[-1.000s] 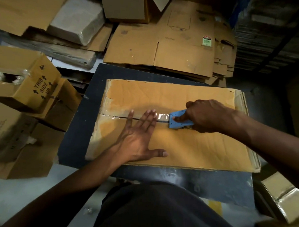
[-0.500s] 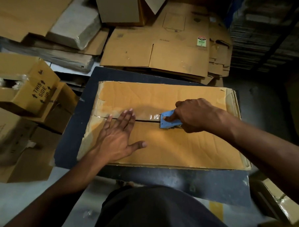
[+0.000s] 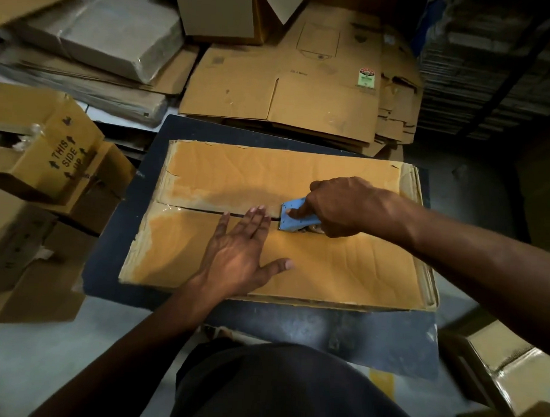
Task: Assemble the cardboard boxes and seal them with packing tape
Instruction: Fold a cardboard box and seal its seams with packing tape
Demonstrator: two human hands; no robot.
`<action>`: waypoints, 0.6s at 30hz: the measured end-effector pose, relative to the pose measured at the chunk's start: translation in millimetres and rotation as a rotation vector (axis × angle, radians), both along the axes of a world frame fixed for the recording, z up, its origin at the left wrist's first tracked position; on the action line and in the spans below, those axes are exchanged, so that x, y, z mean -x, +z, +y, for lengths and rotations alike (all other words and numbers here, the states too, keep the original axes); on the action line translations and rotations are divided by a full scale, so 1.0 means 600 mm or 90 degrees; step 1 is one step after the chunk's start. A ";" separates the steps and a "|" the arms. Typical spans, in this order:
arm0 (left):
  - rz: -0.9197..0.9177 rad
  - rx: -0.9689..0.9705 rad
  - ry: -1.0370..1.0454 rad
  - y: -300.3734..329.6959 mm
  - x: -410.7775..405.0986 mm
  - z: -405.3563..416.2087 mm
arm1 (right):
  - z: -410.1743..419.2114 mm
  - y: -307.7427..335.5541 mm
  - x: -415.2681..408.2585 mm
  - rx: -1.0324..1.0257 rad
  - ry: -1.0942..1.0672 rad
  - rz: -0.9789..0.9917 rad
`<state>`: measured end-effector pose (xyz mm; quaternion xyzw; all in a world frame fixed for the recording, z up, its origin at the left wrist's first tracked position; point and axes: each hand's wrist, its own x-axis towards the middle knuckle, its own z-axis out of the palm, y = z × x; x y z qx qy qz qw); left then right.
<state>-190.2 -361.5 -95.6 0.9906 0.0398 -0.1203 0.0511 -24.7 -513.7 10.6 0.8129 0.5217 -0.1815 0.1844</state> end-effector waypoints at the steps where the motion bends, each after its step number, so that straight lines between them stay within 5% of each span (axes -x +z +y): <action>1: 0.002 0.000 0.003 0.000 -0.001 -0.001 | -0.004 0.002 -0.003 0.001 -0.013 0.017; 9: -0.020 0.007 -0.002 -0.004 -0.001 0.005 | -0.112 0.016 -0.048 0.098 -0.031 -0.012; 18: 0.003 -0.013 -0.075 0.034 -0.047 -0.098 | -0.123 0.003 -0.044 0.055 -0.014 -0.044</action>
